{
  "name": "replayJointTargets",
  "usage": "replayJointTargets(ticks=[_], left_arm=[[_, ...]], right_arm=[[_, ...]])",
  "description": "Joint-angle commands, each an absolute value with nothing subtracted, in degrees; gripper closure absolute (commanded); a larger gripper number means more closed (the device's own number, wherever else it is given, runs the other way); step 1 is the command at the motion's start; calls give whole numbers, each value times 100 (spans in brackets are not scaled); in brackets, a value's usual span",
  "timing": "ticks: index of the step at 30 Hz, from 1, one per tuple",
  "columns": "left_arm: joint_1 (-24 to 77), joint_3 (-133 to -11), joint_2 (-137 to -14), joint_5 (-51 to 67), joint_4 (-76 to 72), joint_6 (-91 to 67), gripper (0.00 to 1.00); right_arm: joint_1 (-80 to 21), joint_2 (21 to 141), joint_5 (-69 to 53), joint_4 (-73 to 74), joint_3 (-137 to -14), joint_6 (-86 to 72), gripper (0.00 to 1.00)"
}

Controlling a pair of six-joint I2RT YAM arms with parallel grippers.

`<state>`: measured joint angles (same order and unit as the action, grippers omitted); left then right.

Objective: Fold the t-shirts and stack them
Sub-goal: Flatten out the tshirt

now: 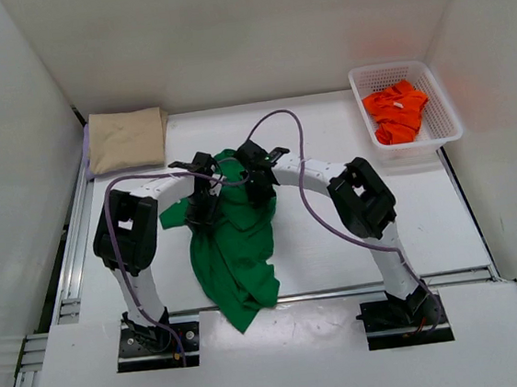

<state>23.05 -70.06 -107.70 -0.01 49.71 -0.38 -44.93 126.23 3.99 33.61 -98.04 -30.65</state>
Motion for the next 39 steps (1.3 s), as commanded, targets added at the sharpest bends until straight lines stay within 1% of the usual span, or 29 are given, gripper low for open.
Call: replayJointTargets(ticks=[1, 2, 3, 4, 5, 6, 7, 9, 10, 11, 13, 15, 16, 18, 19, 20, 21, 22, 23, 25, 26, 28, 31, 32, 35, 39], left_arm=[[2251, -7145, -11196, 97, 4588, 0, 63], [2250, -7224, -11197, -138, 4588, 0, 71], [2198, -7312, -11267, -332, 4588, 0, 87], [2128, -7547, -11355, -578, 4588, 0, 90], [2075, -7689, -11355, -1033, 4588, 0, 90], [2013, -7830, -11434, -1246, 4588, 0, 90], [1900, -8144, -11487, -1431, 4588, 0, 87], [1846, -8515, -11540, -1843, 4527, 0, 79], [1776, -8926, -11627, -1950, 4526, 0, 73], [1775, -9156, -11689, -2064, 4526, 0, 70], [1775, -9770, -11830, -2311, 4526, 0, 56], [1880, -9870, -11830, -2312, 4526, 0, 32], [1881, -9870, -11534, -2312, 4526, 0, 27], [2030, -9397, -11120, -2023, 4526, 0, 20], [2030, -9169, -10648, -1708, 4526, 0, 20], [2082, -8697, -10417, -1531, 4596, 0, 20], [2083, -8457, -10198, -1320, 4771, 0, 20], [2083, -8246, -9987, -805, 4894, 0, 20], [2083, -7853, -9662, -565, 5035, 0, 20], [2083, -7525, -9388, 40, 5448, 0, 20], [2144, -7376, -9387, 105, 5519, 0, 21], [2145, -7006, -9316, 105, 5520, 0, 21], [2005, -6698, -9264, 105, 5520, 0, 24], [1952, -6619, -9194, 105, 5520, 0, 24], [1819, -6250, -9105, 210, 5572, 0, 24], [1819, -5863, -8895, 684, 5634, 0, 24]], right_arm=[[-4334, 11990, 422, 3701, -9011, -3410, 100], [-4333, 11771, 422, 3517, -8800, -3410, 100], [-4281, 11290, 370, 3411, -8563, -3410, 100], [-4280, 11042, 369, 3297, -8082, -3410, 100], [-4228, 10787, 369, 3148, -7851, -3410, 100], [-4149, 10332, 421, 3146, -7631, -3462, 100], [-4096, 10110, 422, 3086, -7194, -3524, 100], [-3843, 9522, 370, 3007, -6691, -3577, 100], [-3745, 9345, 282, 3006, -6445, -3664, 100], [-3544, 9064, 220, 2945, -6199, -3726, 100], [-3376, 8860, 150, 2892, -5618, -3727, 100], [-3165, 8632, -43, 2839, -5389, -3560, 98], [-3112, 8553, -44, 2839, -5327, -3499, 96], [-3032, 8298, -97, 2891, -5256, -3376, 89], [-2937, 8219, -44, 2892, -5256, -3375, 85], [-2770, 8157, -44, 2953, -5186, -3375, 75], [-2664, 8078, -44, 2953, -5107, -3375, 70], [-2541, 8077, -44, 3014, -5054, -3375, 67], [-2357, 8077, -96, 3015, -4975, -3375, 67], [-2355, 8007, -97, 2936, -4975, -3375, 66], [-2416, 7955, -97, 2883, -4975, -3305, 66], [-2766, 8006, -10, 2830, -5332, -3130, 65], [-3337, 8349, 44, 2830, -5860, -2814, 64], [-3470, 8550, 105, 2900, -6184, -2760, 64], [-3840, 9008, 53, 3014, -6651, -2698, 64], [-4148, 9465, -9, 3015, -6855, -2698, 64]])
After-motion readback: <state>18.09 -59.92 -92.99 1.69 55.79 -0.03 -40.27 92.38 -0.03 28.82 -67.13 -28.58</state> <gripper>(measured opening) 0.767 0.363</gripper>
